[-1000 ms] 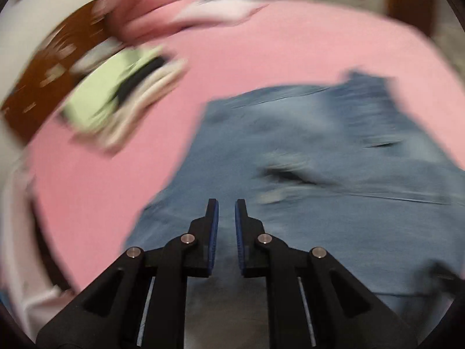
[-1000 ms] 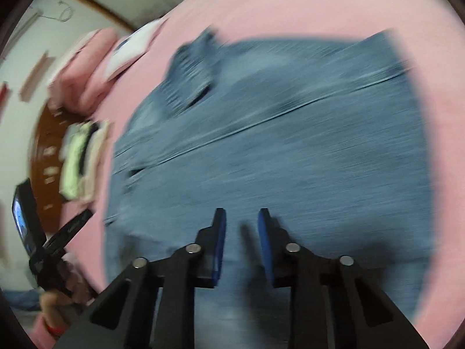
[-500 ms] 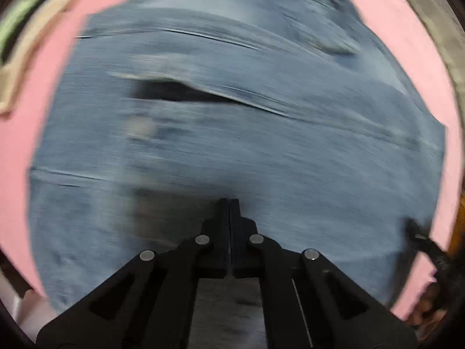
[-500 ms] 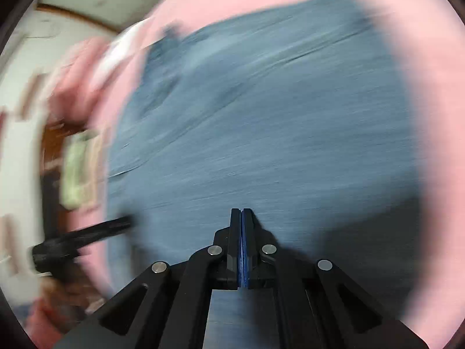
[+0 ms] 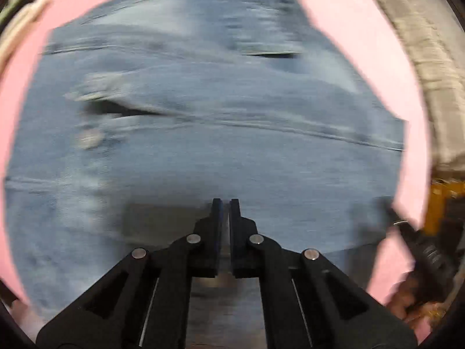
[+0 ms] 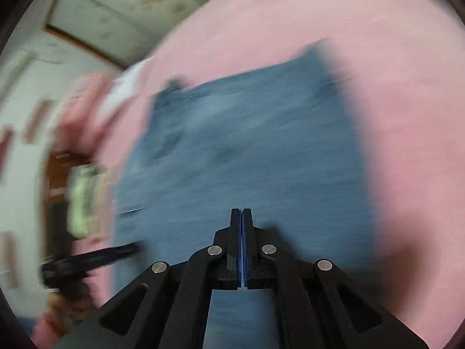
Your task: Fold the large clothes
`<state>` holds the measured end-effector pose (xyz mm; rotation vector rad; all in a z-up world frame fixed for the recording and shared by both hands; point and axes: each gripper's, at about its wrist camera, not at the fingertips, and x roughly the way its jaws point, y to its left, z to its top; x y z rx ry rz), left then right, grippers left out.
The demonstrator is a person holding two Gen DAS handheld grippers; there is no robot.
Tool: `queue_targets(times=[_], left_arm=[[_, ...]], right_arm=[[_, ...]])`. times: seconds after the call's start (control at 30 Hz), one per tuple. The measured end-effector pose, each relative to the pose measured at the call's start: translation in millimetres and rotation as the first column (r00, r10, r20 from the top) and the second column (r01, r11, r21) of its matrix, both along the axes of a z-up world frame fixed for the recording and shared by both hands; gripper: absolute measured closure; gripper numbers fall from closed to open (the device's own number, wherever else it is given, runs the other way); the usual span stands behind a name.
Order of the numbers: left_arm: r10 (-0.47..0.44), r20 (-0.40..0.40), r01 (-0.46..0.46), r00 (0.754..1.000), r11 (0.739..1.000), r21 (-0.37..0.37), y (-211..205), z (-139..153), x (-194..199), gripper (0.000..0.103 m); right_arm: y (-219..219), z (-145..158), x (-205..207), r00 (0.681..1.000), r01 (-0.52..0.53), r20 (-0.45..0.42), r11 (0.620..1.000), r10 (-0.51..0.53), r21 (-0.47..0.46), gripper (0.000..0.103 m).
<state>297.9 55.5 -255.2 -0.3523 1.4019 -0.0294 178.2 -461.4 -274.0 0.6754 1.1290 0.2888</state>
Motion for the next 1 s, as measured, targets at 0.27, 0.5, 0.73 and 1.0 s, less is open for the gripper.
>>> queue_targets(times=[0.27, 0.5, 0.73, 1.0], left_arm=[[0.125, 0.064, -0.121, 0.990, 0.991, -0.061, -6, -10, 64, 0.102], [0.278, 0.160, -0.302, 0.947, 0.941, 0.155, 55, -4, 57, 0.102], [0.298, 0.198, -0.319, 0.934, 0.944, 0.088, 108, -13, 42, 0.102], [0.258, 0.220, -0.294, 0.941, 0.944, 0.149, 94, -14, 51, 0.102]], right_arm=[[81, -45, 81, 0.991, -0.116, -0.040, 0.982, 0.124, 0.149, 0.103], [39, -62, 135, 0.993, -0.079, -0.085, 0.992, 0.087, 0.096, 0.103], [-83, -51, 107, 0.983, 0.182, -0.028, 0.983, -0.182, -0.008, 0.103], [-108, -29, 84, 0.949, 0.313, 0.047, 0.921, -0.311, -0.233, 0.103]])
